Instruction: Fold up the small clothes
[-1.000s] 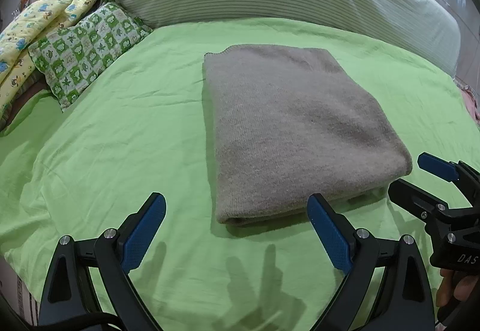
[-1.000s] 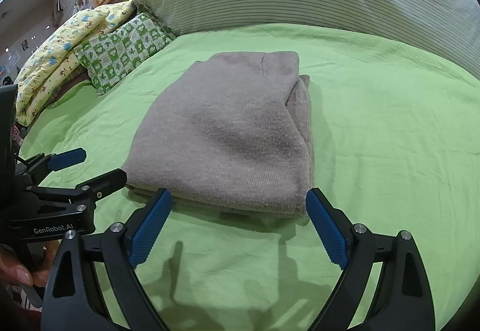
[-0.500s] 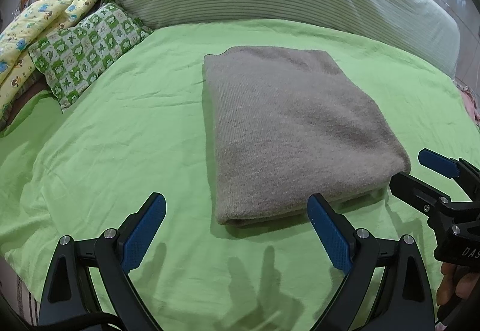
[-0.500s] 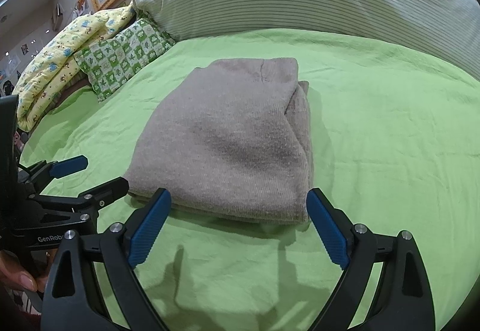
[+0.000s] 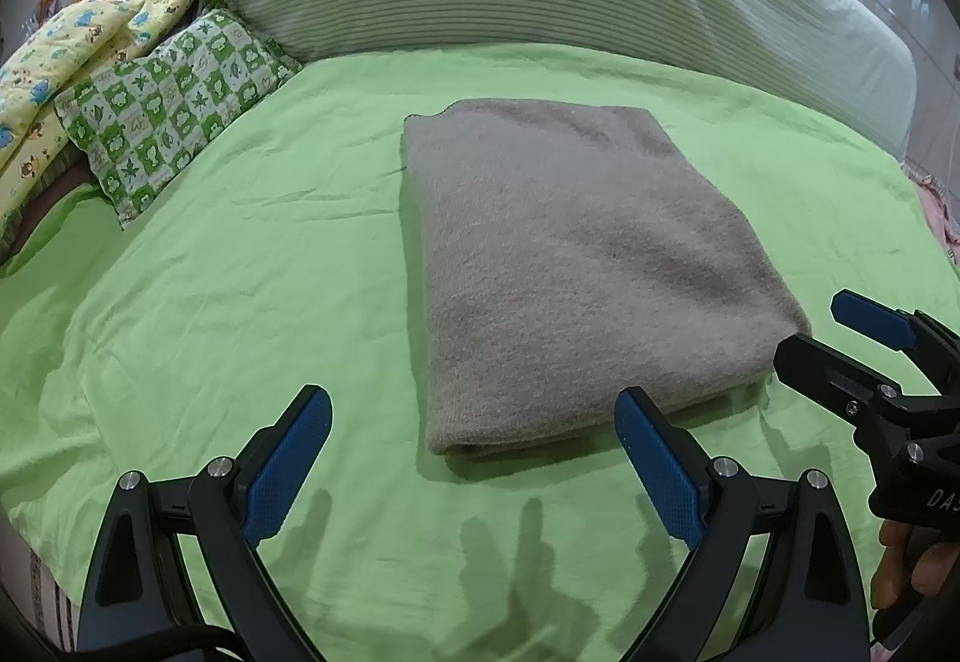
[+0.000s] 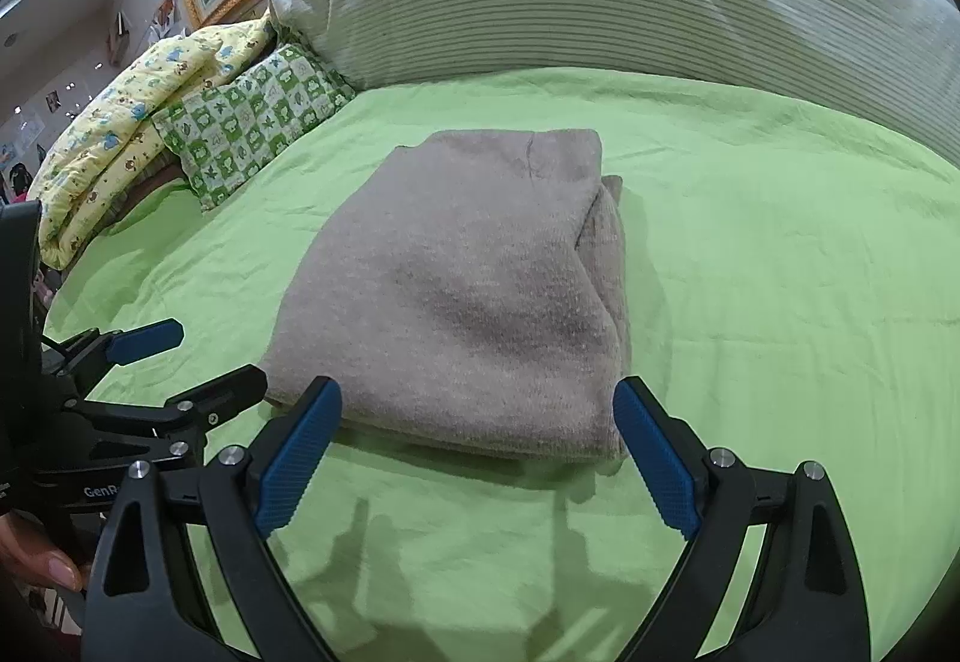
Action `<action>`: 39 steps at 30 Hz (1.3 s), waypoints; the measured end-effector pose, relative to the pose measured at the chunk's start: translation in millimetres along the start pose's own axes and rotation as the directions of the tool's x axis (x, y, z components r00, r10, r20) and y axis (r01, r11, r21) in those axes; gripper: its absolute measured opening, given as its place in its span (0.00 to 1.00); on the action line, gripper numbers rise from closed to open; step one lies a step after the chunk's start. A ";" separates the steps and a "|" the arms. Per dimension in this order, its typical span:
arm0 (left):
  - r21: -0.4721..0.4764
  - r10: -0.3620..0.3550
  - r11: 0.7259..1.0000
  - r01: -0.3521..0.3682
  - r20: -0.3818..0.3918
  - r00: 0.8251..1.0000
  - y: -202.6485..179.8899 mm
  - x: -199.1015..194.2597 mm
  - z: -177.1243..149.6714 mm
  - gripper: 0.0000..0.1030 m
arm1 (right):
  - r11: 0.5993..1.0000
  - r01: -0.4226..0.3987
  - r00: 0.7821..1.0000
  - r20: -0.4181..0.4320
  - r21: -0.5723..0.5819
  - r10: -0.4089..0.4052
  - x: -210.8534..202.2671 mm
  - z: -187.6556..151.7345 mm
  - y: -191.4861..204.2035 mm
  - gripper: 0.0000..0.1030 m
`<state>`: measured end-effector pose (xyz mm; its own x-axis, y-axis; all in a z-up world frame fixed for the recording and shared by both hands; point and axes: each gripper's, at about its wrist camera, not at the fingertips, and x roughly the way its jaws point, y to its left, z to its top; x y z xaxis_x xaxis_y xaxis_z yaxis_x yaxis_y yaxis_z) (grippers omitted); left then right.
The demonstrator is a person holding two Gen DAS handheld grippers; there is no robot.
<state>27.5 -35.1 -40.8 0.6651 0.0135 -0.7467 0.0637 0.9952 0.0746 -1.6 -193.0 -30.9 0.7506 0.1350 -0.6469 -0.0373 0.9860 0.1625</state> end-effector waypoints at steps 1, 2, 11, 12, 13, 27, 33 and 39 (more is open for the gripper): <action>0.001 0.000 1.000 0.000 0.000 1.000 0.3 -0.1 0.4 0.93 | 1.000 0.000 1.000 0.000 0.001 0.000 -0.2 0.2 0.2 0.90; 0.001 0.000 1.000 0.000 0.000 1.000 0.2 -0.1 0.4 0.93 | 1.000 0.000 1.000 0.000 0.001 0.000 -0.2 0.5 0.0 0.90; 0.004 -0.002 1.000 0.002 0.001 1.000 -0.7 -1.4 1.5 0.93 | 1.000 0.000 1.000 -0.001 0.000 0.000 0.0 1.1 -0.6 0.90; 0.005 -0.002 1.000 0.002 0.000 1.000 -0.8 -1.5 1.6 0.93 | 1.000 -0.001 1.000 0.000 0.000 0.001 -0.1 1.0 -0.7 0.90; 0.005 0.000 1.000 0.000 0.001 1.000 -0.8 -1.7 1.6 0.93 | 1.000 -0.001 1.000 0.000 0.000 0.001 0.0 1.1 -0.8 0.90; 0.003 -0.002 1.000 0.002 0.000 1.000 0.6 -0.7 3.6 0.93 | 1.000 -0.002 1.000 -0.006 0.002 0.002 1.8 3.4 -3.6 0.90; -0.004 -0.001 1.000 0.001 -0.006 1.000 3.2 0.6 5.3 0.93 | 1.000 -0.002 1.000 -0.006 0.004 0.002 2.9 5.9 -4.7 0.90; -0.006 -0.002 1.000 0.002 -0.007 1.000 5.1 1.0 6.3 0.93 | 1.000 -0.001 1.000 -0.007 0.006 0.001 3.3 6.5 -4.3 0.90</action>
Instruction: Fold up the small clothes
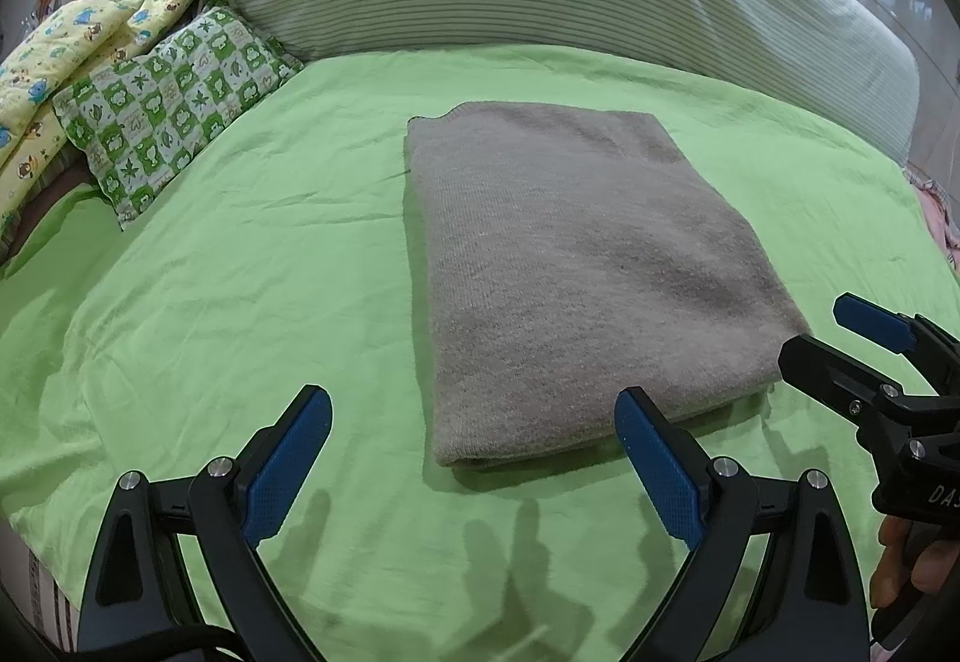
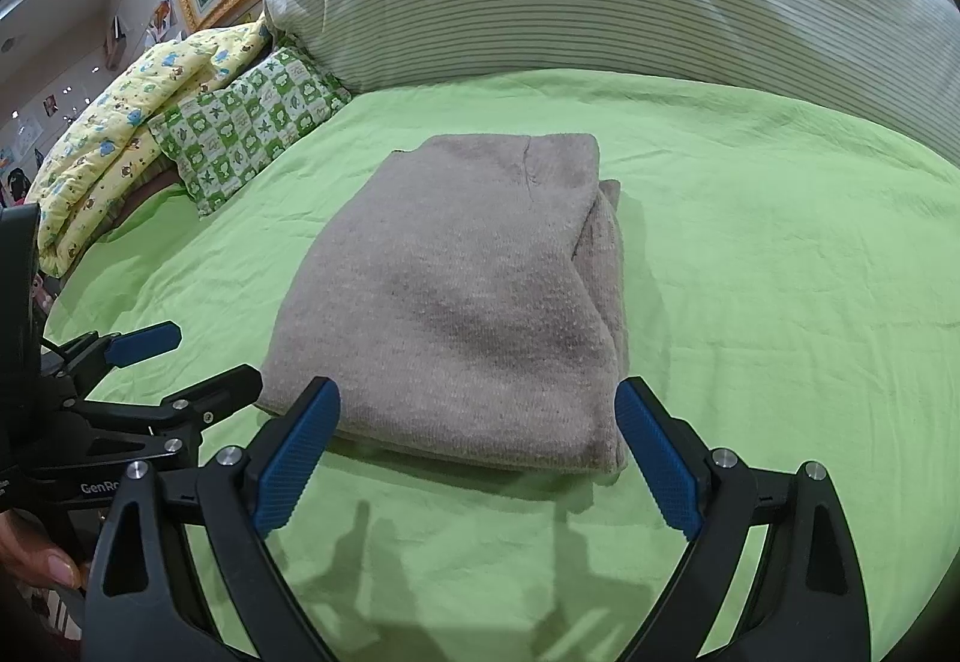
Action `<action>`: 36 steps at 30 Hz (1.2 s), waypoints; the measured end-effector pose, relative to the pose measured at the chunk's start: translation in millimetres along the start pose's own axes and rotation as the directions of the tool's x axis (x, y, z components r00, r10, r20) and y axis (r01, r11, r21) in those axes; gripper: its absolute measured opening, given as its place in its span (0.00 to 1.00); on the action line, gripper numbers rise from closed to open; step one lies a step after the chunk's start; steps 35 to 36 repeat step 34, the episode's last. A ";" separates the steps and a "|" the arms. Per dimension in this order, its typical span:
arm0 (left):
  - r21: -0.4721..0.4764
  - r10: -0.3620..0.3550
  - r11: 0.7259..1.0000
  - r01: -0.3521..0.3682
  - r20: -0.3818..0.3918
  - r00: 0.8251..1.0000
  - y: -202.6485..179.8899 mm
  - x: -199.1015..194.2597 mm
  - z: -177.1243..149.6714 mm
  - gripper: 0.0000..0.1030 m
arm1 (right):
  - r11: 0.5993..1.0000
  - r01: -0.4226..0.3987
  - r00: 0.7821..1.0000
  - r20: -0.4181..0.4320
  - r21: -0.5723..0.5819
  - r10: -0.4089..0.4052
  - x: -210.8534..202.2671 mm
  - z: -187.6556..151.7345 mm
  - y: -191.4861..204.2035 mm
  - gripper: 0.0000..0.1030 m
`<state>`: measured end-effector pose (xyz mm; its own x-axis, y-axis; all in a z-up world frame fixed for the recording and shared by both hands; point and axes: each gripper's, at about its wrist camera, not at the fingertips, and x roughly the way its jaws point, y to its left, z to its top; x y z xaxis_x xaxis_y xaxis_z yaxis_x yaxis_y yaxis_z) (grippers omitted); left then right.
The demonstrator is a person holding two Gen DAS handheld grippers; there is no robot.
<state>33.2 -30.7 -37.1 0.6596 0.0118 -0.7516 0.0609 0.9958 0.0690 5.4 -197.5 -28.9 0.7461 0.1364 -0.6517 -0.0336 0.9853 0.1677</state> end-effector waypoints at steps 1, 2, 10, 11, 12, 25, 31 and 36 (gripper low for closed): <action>-0.001 0.000 1.000 0.000 -0.001 1.000 -0.1 0.1 0.0 0.93 | 1.000 0.001 1.000 -0.001 0.001 -0.001 0.5 0.8 0.1 0.90; -0.001 0.000 1.000 0.000 -0.001 1.000 0.2 0.5 0.3 0.93 | 1.000 0.001 1.000 -0.001 0.001 -0.001 0.8 1.4 0.1 0.90; -0.013 0.006 1.000 -0.006 0.001 1.000 5.7 3.2 3.0 0.93 | 1.000 -0.001 1.000 0.000 0.000 0.001 1.0 2.0 -0.9 0.91; -0.013 0.006 1.000 -0.006 0.001 1.000 5.9 3.5 3.1 0.93 | 1.000 0.000 1.000 -0.001 0.000 0.000 1.7 2.9 -1.3 0.91; -0.014 0.006 1.000 -0.006 -0.001 1.000 6.3 3.9 3.5 0.93 | 1.000 0.001 1.000 -0.001 0.000 -0.001 2.1 3.5 -1.4 0.91; -0.013 0.010 1.000 -0.010 0.003 1.000 5.8 7.0 8.9 0.92 | 0.999 0.020 1.000 -0.001 0.038 -0.020 4.8 7.4 -10.2 0.91; -0.002 0.022 1.000 -0.022 0.002 1.000 3.3 8.4 10.1 0.91 | 0.999 0.017 1.000 0.006 0.045 -0.017 6.1 11.6 -12.7 0.91; -0.009 0.026 1.000 -0.026 -0.007 1.000 4.7 9.8 12.6 0.92 | 0.999 0.016 1.000 0.007 0.049 -0.017 6.1 12.2 -12.7 0.91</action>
